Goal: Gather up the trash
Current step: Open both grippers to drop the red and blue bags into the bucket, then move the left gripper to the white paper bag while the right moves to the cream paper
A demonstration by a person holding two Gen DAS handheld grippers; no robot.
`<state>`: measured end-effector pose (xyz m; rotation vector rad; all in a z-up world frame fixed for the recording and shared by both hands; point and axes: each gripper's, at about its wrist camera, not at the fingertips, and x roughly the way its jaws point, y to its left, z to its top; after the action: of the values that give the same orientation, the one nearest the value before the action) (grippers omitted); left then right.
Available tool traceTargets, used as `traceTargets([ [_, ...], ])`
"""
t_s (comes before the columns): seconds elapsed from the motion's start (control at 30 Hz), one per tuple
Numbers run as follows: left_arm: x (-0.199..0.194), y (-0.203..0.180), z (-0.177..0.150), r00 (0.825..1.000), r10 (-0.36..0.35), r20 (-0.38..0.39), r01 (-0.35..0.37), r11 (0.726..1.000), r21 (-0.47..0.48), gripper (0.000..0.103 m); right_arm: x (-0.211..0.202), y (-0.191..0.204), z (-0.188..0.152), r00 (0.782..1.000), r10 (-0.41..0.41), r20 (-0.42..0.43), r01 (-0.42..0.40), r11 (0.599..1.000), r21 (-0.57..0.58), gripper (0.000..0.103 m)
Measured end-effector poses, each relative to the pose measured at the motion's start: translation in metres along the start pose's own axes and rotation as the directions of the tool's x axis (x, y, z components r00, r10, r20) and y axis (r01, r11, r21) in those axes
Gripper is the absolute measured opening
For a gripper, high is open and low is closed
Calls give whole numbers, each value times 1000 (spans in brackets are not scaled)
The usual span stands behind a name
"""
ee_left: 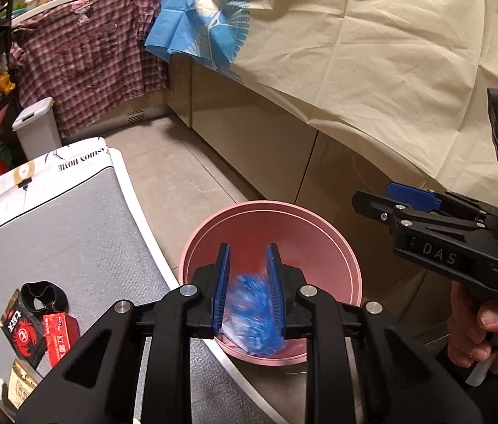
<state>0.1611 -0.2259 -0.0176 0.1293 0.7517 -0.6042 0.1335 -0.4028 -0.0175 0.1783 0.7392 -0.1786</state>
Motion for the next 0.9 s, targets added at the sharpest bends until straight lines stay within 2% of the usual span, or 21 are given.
traceTargets([
  [0.27,-19,8,-1,999,-1,32,1,1000,-13,22,-14,9,0,998,28,58,-28,1000,-7,56],
  [0.47,-45,29,-4,998,20,63,-17,999,-39,22,-25,28,-2,994,67,83,-65,998,-26,55],
  [0.67,-77,70,-20,995,61,81,-55,995,-81,22,-34,55,-5,988,123,96,-120,992,-40,53],
  [0.9,-113,120,-47,987,136,83,-124,982,-141,22,-39,103,-17,970,226,90,-220,973,-73,42],
])
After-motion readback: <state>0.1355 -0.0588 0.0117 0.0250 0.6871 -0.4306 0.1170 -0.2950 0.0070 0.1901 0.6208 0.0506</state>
